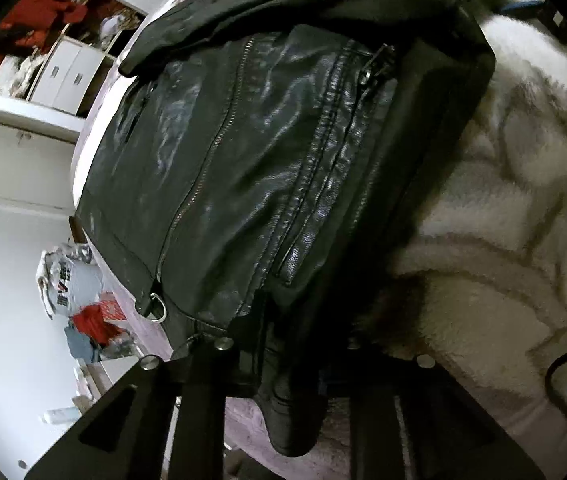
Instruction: Fold large clothes
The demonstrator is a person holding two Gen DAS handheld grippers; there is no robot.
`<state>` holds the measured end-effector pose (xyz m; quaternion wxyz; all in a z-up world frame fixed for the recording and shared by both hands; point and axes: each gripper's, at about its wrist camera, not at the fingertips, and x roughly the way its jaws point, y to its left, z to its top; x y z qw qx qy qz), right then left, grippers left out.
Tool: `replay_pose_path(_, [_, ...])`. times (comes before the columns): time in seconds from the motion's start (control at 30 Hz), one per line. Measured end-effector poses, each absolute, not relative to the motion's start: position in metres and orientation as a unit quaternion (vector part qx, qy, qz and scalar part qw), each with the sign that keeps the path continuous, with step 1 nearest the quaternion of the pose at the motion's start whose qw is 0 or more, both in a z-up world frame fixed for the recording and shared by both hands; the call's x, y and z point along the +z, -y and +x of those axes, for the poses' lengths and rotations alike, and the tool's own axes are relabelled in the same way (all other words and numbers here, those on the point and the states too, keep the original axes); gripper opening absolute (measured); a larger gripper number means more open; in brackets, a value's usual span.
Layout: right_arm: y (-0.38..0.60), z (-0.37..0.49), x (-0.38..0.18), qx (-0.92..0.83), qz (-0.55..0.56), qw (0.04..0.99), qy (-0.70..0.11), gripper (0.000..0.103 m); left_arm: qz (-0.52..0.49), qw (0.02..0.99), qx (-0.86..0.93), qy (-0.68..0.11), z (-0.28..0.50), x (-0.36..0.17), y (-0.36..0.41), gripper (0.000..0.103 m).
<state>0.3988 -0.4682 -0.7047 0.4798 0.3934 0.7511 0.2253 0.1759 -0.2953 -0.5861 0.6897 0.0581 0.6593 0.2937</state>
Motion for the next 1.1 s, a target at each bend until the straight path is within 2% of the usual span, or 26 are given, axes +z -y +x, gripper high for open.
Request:
replay_pose_path(0.03, [0.464, 0.399, -0.703, 0.23, 0.391, 0.482, -0.75, 0.064, 0.052, 0.691, 0.29, -0.66, 0.175, -0.585, 0.289, 0.014])
replay_pose_path(0.07, [0.457, 0.398, -0.702, 0.235, 0.387, 0.485, -0.748, 0.032, 0.048, 0.693, 0.286, -0.66, 0.174, -0.581, 0.285, 0.013])
replay_pose_path(0.1, [0.451, 0.398, -0.7, 0.237, 0.37, 0.489, -0.753, 0.023, 0.045, 0.695, 0.281, -0.66, 0.172, -0.577, 0.28, 0.012])
replay_pose_path(0.17, [0.445, 0.396, -0.69, 0.232, 0.354, 0.509, -0.75, 0.013, 0.039, 0.702, 0.269, -0.659, 0.172, -0.568, 0.277, 0.011])
replay_pose_path(0.47, [0.403, 0.406, -0.596, 0.231, 0.31, 0.557, -0.735, 0.008, -0.031, 0.75, 0.227, -0.62, 0.163, -0.496, 0.233, 0.007])
replay_pose_path(0.63, [0.324, 0.414, -0.529, 0.255, 0.239, 0.581, -0.735, 0.008, -0.082, 0.766, 0.229, -0.596, 0.157, -0.456, 0.165, 0.006])
replay_pose_path(0.77, [0.232, 0.418, -0.498, 0.274, 0.186, 0.596, -0.731, 0.007, -0.134, 0.767, 0.217, -0.589, 0.153, -0.442, 0.101, 0.006])
replay_pose_path(0.9, [0.132, 0.421, -0.497, 0.267, 0.133, 0.606, -0.738, 0.007, -0.178, 0.764, 0.201, -0.587, 0.152, -0.451, 0.03, 0.006])
replay_pose_path(1.1, [0.021, 0.429, -0.541, 0.237, 0.082, 0.612, -0.75, 0.007, -0.243, 0.745, 0.158, -0.601, 0.157, -0.504, -0.083, 0.007])
